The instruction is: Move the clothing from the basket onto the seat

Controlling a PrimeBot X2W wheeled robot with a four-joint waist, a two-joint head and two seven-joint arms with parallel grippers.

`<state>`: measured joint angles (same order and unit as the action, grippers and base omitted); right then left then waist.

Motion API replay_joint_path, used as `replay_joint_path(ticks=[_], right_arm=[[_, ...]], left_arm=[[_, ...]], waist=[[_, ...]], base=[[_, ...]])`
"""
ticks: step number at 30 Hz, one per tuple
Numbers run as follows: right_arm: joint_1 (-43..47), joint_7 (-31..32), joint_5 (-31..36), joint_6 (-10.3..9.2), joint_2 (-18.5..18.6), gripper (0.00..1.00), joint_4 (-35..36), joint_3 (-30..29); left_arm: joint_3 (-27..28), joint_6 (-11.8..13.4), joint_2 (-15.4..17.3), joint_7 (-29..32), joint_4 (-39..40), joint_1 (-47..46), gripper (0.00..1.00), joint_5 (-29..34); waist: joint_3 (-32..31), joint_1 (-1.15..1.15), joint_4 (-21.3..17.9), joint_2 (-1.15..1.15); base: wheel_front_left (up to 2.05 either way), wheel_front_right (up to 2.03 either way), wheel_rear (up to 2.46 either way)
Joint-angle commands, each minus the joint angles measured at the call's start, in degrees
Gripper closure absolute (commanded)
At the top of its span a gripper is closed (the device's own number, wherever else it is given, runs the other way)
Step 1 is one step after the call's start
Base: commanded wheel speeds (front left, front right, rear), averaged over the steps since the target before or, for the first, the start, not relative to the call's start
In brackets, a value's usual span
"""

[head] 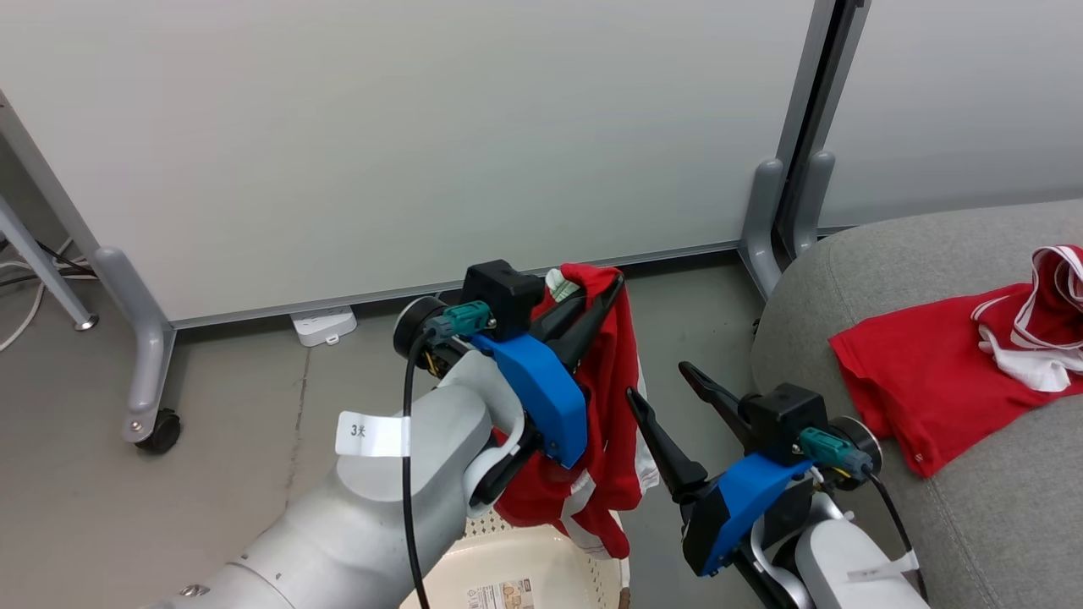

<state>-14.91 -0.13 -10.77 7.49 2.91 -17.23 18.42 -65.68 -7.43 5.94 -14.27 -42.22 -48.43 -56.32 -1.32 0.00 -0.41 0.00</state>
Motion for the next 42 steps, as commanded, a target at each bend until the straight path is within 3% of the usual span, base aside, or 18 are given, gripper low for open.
replay_joint_path(ticks=[1, 21, 22, 23, 42], right_arm=[[-1.92, -0.44, -0.72, 0.01, 0.03, 0.0, -1.73, 0.63], [-13.09, -4.42, -5.27, 0.01, 0.0, 0.0, -19.09, 5.31], [-13.5, -4.62, -5.46, 0.01, -0.01, 0.67, -19.87, 5.62], [-13.96, -4.96, -5.52, 0.01, -0.01, 1.0, -20.49, 5.92], [-17.09, -8.47, -9.95, 0.01, 0.0, 1.0, -26.5, 10.01]], left_arm=[[-0.65, -0.07, -0.19, -0.37, 0.43, -0.9, 1.0, 0.0], [-5.6, -0.07, -1.52, -0.05, 4.43, -1.39, 1.0, -0.83], [-5.72, -0.07, -1.51, -0.06, 4.53, -1.42, 1.0, -0.91], [-5.81, -0.07, -1.46, -0.06, 4.58, -1.42, 1.0, -0.98], [-6.41, -0.07, -0.61, -0.49, 3.33, -1.47, 1.0, -2.04]], waist=[[0.29, 0.0, -0.09, 0.0], [-0.02, 0.0, 1.03, 0.0], [-0.04, 0.0, 1.06, 0.0], [-0.04, 0.0, 1.08, 0.0], [0.11, 0.0, 0.49, 0.0]], base=[[0.0, 0.0, 0.0], [0.0, 0.0, 0.0], [0.0, 0.0, 0.0], [0.0, 0.0, 0.0], [0.0, 0.0, 0.0]])
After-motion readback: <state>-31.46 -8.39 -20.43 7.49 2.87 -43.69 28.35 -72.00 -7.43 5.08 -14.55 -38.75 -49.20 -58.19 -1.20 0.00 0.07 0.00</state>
